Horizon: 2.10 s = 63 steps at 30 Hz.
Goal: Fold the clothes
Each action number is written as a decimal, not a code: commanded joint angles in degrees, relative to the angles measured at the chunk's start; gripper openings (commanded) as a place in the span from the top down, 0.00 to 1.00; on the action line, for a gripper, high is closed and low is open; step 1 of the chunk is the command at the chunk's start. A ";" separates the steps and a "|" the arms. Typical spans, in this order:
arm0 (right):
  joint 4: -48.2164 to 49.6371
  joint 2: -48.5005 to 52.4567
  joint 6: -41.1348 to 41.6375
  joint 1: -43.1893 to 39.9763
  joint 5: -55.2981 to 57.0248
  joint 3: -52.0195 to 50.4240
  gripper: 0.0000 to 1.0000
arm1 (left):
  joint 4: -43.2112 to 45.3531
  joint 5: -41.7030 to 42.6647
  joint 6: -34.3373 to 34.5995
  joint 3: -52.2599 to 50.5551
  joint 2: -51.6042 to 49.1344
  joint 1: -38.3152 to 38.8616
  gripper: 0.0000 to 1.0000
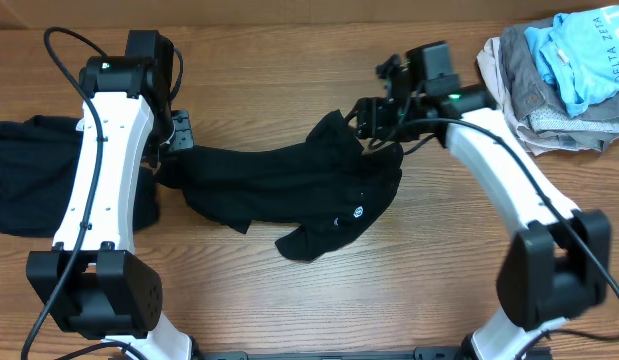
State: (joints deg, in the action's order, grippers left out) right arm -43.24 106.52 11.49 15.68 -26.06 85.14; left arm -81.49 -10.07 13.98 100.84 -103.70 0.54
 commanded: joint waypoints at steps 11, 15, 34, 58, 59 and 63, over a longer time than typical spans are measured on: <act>0.17 10.71 -1.11 1.46 12.11 0.04 0.29 | 0.59 -0.42 -2.21 -0.52 -0.17 -0.13 0.96; 1.46 12.11 -1.07 1.79 10.34 0.04 0.38 | 0.79 -0.39 -2.21 -0.52 -0.17 -0.13 0.96; -18.84 2.95 -1.36 -5.70 8.48 28.20 0.96 | 4.79 -0.37 -4.26 12.92 -0.11 -0.26 0.96; -35.12 -28.02 -2.99 -25.09 9.55 43.60 0.96 | -5.01 9.31 -8.22 49.18 6.38 -0.13 0.96; -35.10 -28.63 -2.99 -25.07 9.55 43.60 0.96 | -4.76 9.77 -8.22 49.18 7.15 -0.13 0.96; -35.12 -28.02 -3.89 -25.07 9.51 43.50 0.96 | -2.99 10.10 -8.26 49.18 8.24 -0.13 0.96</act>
State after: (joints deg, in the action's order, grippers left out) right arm -78.89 76.79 8.97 -8.27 -19.94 128.11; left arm -86.15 1.56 6.83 148.20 -97.76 1.15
